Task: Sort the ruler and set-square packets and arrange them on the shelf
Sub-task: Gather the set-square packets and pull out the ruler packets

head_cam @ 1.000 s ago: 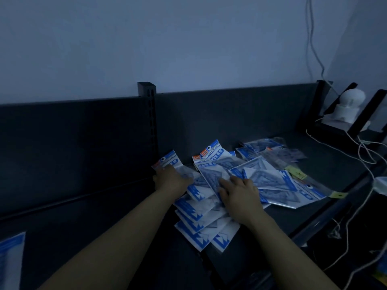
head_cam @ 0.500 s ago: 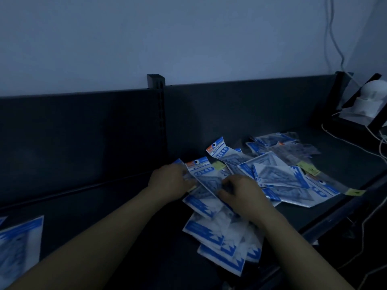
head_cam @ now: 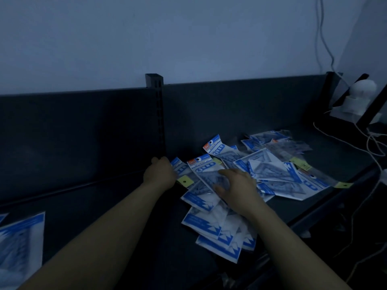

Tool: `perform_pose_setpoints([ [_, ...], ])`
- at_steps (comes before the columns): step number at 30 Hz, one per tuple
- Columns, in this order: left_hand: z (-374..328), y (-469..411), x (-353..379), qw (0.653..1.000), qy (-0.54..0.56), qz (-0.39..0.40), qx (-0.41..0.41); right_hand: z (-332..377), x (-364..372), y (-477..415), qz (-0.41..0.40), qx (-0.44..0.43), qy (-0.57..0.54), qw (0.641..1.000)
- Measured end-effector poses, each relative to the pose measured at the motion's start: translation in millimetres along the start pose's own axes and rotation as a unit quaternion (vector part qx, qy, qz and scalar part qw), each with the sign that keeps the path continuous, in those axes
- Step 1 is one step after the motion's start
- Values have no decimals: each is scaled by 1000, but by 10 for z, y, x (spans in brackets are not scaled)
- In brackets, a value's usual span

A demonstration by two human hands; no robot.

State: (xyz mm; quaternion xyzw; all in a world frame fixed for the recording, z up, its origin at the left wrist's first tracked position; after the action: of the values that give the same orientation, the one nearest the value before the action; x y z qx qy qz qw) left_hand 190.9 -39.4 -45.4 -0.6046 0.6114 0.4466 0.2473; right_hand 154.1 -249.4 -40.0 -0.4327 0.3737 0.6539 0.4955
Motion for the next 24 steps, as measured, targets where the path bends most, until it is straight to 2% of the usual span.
perform_pose_setpoints([
  [3,31,-32,-30,999,26,-9,22,-3,-39,23,-10,-2,-51,999],
  [7,91,16,-103,999,46,21,18,-29,-80,47,-28,1,-145,989],
  [12,231,339,-301,985,156,72,15,-4,-148,91,-64,24,-195,979],
  [16,330,558,-276,978,152,145,-13,46,-112,181,-11,68,-173,983],
  [19,338,623,-248,976,174,133,2,72,-34,285,10,58,-113,992],
  [20,332,637,-238,966,222,132,9,94,3,323,9,47,-90,995],
  [22,331,662,-185,918,359,168,4,161,67,396,-8,21,-48,999],
  [24,327,691,-108,878,430,209,2,226,142,419,-18,0,-5,1000],
])
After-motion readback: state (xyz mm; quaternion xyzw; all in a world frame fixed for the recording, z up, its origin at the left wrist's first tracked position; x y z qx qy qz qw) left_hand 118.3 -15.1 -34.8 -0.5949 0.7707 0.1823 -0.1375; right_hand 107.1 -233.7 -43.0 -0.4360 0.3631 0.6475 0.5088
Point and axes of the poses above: each hand's wrist, its own y-axis away from the middle knuckle, its own x-axis out of the palm, z = x × y, the point moved 3 cm from there along -y, towards the middle knuckle, and after that the axes turned 13 degrees about z, right-handed, at the moved point
